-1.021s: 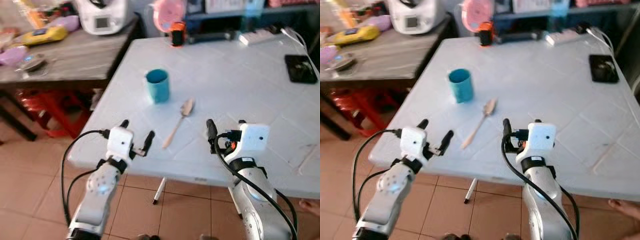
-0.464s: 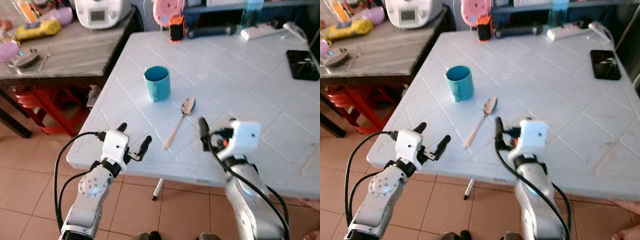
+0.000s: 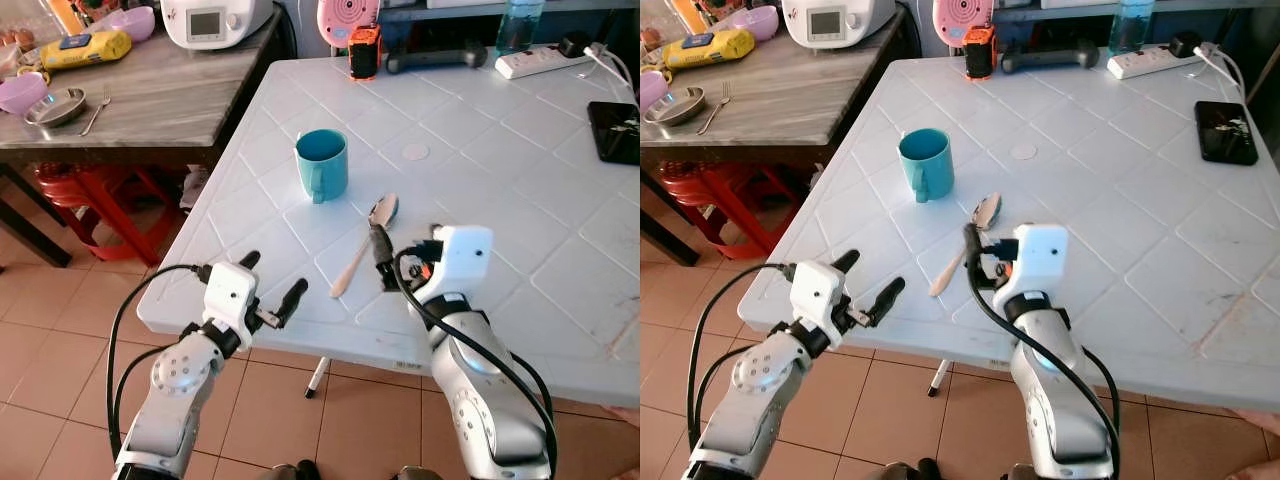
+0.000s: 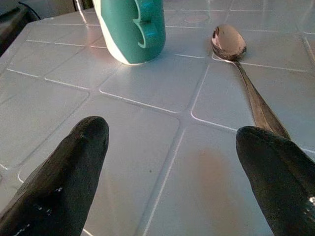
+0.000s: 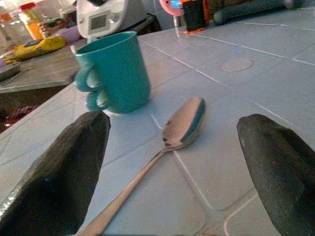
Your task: Setting the table
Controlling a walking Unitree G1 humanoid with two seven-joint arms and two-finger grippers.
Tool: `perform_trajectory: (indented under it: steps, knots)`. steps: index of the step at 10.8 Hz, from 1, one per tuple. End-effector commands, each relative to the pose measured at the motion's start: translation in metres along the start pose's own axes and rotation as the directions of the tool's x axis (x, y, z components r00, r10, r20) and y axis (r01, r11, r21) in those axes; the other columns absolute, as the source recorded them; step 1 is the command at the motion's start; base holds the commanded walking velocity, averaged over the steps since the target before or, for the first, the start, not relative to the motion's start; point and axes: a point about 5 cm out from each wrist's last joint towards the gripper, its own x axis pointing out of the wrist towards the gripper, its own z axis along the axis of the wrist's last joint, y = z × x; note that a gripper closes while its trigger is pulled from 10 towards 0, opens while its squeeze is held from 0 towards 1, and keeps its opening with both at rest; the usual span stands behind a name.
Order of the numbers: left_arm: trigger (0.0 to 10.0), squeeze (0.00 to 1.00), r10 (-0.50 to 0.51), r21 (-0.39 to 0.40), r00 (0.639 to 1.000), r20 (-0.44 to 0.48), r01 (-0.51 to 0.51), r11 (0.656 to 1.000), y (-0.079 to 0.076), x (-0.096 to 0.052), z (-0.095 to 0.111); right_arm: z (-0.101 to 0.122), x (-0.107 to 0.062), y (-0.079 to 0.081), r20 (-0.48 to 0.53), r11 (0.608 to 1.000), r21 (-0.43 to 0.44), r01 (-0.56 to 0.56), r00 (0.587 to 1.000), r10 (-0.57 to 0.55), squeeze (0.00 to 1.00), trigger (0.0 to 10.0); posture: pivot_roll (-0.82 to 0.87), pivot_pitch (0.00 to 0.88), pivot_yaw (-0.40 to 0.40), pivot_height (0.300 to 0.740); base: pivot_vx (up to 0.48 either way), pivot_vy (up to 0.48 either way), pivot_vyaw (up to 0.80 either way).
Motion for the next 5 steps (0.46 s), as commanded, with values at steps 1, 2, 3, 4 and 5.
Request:
perform_trajectory:
  steps: [1,2,3,4,5]
  knots:
    - [10.0,0.00,-0.007,0.004,1.000,-0.005,0.007,1.000,0.000,-0.002,0.001,0.000,0.002,0.013,-0.001,0.997,0.008,-0.071,0.997,0.071,0.00,10.0,-0.16,0.145,0.167,0.740,0.000,0.000,0.00]
    - [10.0,0.00,-0.012,0.000,1.000,-0.003,0.012,1.000,-0.001,-0.002,0.001,0.003,0.005,0.018,0.010,0.994,0.012,-0.107,0.994,0.107,0.00,10.0,-0.16,0.144,0.168,0.740,0.000,0.000,0.00]
    - [10.0,0.00,-0.017,-0.001,1.000,-0.002,0.017,1.000,-0.002,-0.001,0.002,0.005,0.007,0.025,0.013,0.986,0.037,-0.161,0.987,0.161,0.00,10.0,-0.15,0.143,0.169,0.740,0.000,0.000,0.00]
    - [10.0,0.00,-0.019,-0.001,1.000,0.000,0.019,1.000,-0.002,0.000,0.002,0.005,0.009,0.032,0.009,0.976,0.060,-0.211,0.978,0.211,0.00,10.0,-0.15,0.143,0.170,0.740,0.000,0.000,0.00]
    - [10.0,0.00,-0.045,-0.017,0.999,0.008,0.045,0.999,-0.003,-0.001,0.003,0.002,0.012,0.038,-0.004,0.966,0.101,-0.238,0.971,0.239,0.00,10.0,-0.15,0.146,0.173,0.740,0.000,0.000,0.00]
